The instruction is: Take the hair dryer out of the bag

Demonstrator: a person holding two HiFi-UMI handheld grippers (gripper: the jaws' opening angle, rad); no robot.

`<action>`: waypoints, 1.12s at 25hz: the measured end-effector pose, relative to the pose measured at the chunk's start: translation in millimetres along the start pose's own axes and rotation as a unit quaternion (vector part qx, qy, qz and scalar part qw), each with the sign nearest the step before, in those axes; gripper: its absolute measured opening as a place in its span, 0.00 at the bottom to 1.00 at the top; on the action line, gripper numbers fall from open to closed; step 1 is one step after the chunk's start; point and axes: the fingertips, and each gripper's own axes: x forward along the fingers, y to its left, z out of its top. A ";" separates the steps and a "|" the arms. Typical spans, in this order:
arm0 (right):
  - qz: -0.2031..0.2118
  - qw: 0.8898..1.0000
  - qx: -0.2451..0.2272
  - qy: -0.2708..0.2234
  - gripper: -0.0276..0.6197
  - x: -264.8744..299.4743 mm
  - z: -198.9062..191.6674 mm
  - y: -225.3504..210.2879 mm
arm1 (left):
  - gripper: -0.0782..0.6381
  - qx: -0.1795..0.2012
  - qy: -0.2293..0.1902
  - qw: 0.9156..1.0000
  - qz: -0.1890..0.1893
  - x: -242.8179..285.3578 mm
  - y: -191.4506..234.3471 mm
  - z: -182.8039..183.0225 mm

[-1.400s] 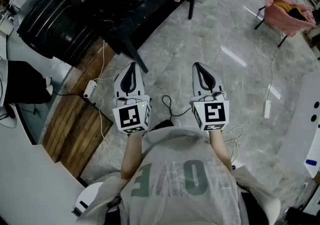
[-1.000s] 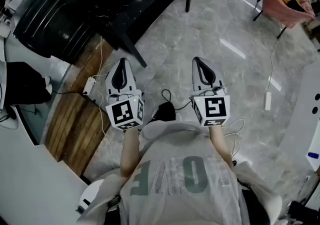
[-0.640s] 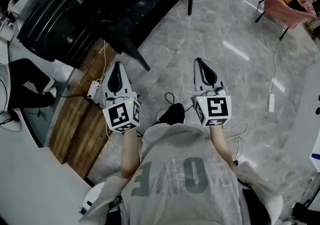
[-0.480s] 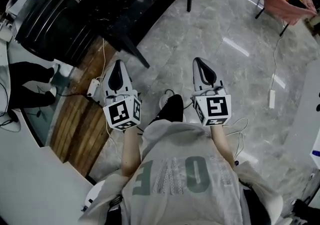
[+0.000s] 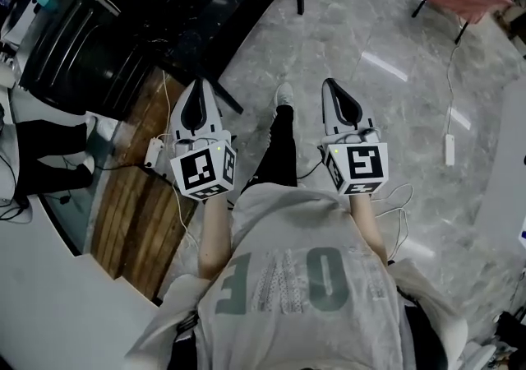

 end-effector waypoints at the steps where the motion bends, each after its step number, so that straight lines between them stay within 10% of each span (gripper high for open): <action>1: -0.001 1.000 -0.003 -0.004 0.09 3.4 2.2 -2.2 | 0.15 -0.001 -0.004 1.000 -0.003 5.2 -1.5 1.1; 13: -0.025 0.999 -0.037 -0.020 0.09 70.3 15.3 -52.3 | 0.15 -0.018 -0.026 0.999 -0.034 101.2 -12.9 -3.8; 28: -0.050 0.999 -0.013 0.014 0.09 263.0 14.3 -198.9 | 0.15 -0.042 -0.015 0.996 -0.078 372.7 -47.9 -17.8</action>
